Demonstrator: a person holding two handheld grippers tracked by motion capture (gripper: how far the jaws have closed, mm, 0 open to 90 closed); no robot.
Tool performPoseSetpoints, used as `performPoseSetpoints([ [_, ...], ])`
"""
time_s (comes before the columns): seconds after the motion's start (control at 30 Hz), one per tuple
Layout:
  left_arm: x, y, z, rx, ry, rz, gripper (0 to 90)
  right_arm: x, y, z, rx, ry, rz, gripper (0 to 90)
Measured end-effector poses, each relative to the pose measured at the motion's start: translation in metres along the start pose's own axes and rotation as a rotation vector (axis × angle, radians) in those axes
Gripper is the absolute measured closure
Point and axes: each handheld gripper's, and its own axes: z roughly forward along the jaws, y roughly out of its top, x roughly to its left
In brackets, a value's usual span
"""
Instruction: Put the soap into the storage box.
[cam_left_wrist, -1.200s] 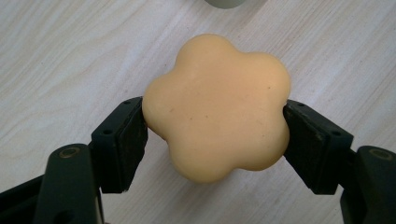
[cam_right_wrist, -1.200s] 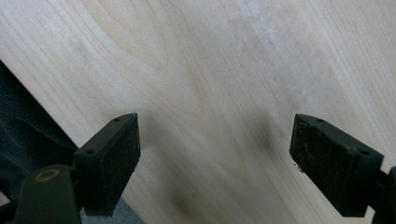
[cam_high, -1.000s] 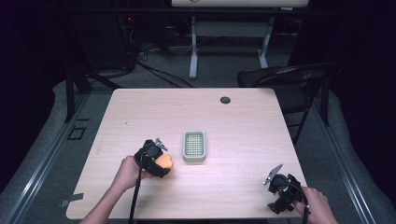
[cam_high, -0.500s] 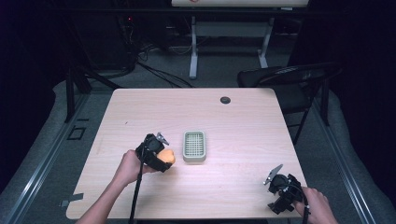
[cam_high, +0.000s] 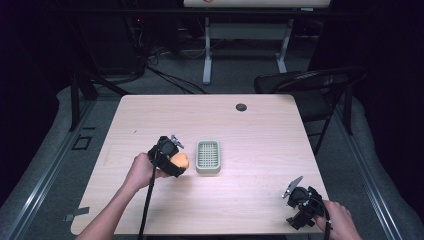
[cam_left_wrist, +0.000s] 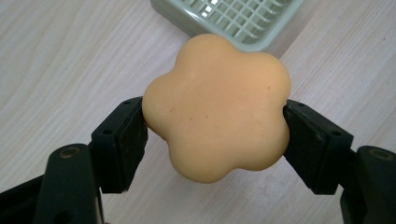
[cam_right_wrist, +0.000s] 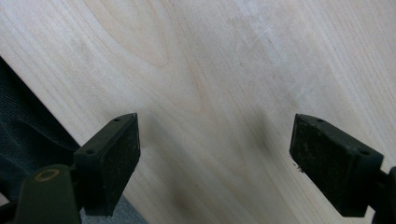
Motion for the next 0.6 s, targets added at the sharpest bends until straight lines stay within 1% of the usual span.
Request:
performPoseSetpoints([
  [0.13, 0.001, 0.008, -0.004, -0.001, 0.003, 0.009, 27.2, 0.0, 0.0, 0.0, -0.004, 0.005, 0.002, 15.8],
  [0.2, 0.003, 0.012, -0.005, 0.001, 0.003, 0.019, 27.1, 0.0, 0.0, -0.001, 0.001, -0.005, -0.004, 15.8],
  [0.3, 0.005, 0.017, -0.006, -0.004, 0.005, 0.017, 27.1, 0.0, 0.0, -0.001, -0.002, -0.002, -0.002, 15.8],
  [0.33, 0.006, 0.019, -0.006, -0.012, 0.005, 0.013, 27.2, 0.001, 0.0, -0.001, -0.002, -0.004, -0.002, 15.8],
  [0.43, 0.007, 0.023, -0.006, -0.01, 0.005, 0.017, 27.2, 0.001, 0.0, -0.001, -0.005, -0.006, -0.003, 15.8],
  [0.5, 0.008, 0.026, -0.005, -0.002, 0.002, 0.029, 27.2, 0.001, 0.0, -0.001, -0.004, -0.007, -0.004, 15.8],
  [0.53, 0.008, 0.028, -0.004, -0.005, 0.002, 0.025, 27.2, 0.001, -0.001, -0.002, -0.005, -0.007, -0.003, 15.8],
  [0.6, 0.008, 0.032, -0.003, -0.005, 0.001, 0.03, 27.2, 0.001, -0.001, -0.001, -0.015, 0.003, 0.003, 15.8],
])
